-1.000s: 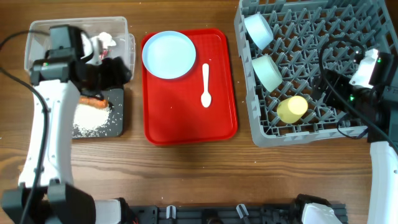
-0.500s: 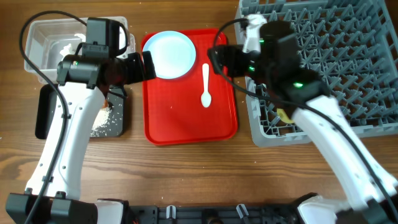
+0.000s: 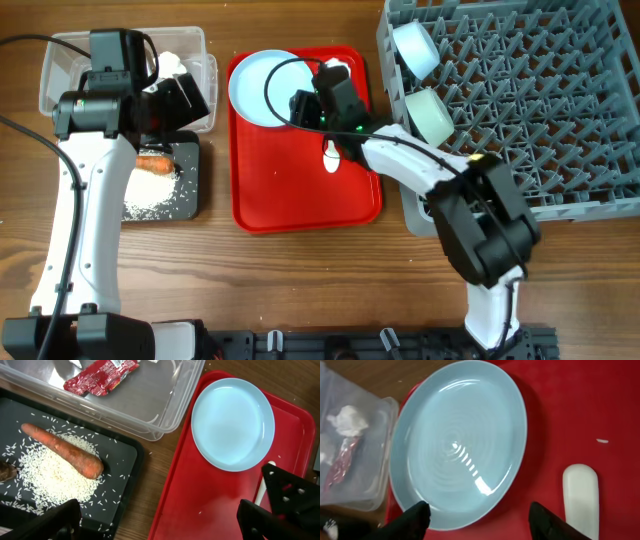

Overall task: Sort waste into correct bins and load items into the dishwasher rack
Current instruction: 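Grasp light-blue plate edge on red tray with right gripper, then lift plate with right gripper and stand it upright in rack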

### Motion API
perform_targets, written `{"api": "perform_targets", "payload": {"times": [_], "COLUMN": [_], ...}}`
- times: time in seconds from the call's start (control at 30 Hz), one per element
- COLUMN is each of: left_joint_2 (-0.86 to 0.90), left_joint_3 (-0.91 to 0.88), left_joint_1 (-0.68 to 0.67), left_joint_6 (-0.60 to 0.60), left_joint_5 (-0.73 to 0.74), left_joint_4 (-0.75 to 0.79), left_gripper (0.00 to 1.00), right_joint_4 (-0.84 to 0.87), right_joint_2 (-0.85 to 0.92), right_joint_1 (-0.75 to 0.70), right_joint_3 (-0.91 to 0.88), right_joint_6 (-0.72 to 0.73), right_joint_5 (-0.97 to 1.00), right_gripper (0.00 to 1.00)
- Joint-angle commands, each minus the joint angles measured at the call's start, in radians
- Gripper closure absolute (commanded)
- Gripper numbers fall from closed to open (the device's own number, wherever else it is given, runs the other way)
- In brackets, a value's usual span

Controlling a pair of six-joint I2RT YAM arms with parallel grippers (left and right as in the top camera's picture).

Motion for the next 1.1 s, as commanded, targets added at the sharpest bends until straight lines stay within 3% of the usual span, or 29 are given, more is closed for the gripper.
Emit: {"api": "perform_targets", "payload": {"times": [0.0,0.1,0.3,0.43,0.53,0.87,1.07], "left_joint_2": [0.000,0.000,0.000,0.000,0.000,0.000,0.000], "left_joint_3": [0.010,0.010,0.010,0.010,0.010,0.010,0.010], "left_joint_1": [0.006,0.006,0.006,0.006,0.006,0.006,0.006], "left_joint_6": [-0.013,-0.013,-0.013,-0.013,-0.013,-0.013,-0.013], "left_joint_5": [-0.016,-0.016,-0.016,-0.016,-0.016,-0.016,-0.016], "left_joint_4": [0.000,0.000,0.000,0.000,0.000,0.000,0.000], "left_gripper": [0.00,0.00,0.00,0.00,0.00,0.00,0.00], "right_joint_4": [0.030,0.071,0.142,0.100,-0.024,-0.298,-0.356], "right_joint_2": [0.062,0.092,0.187,0.212,0.211,0.055,-0.216], "right_joint_1": [-0.001,-0.001,-0.002,-0.001,-0.009,-0.087,-0.108], "right_joint_3": [0.010,0.011,0.045,0.085,0.126,0.177,0.177], "right_joint_6": [0.079,0.093,0.172,0.174,0.140,-0.090,-0.295], "right_joint_5": [0.052,0.088,0.095,0.072,0.073,0.076,0.105], "right_gripper": [0.38,0.50,0.60,0.81,0.96,0.96,0.96]}}
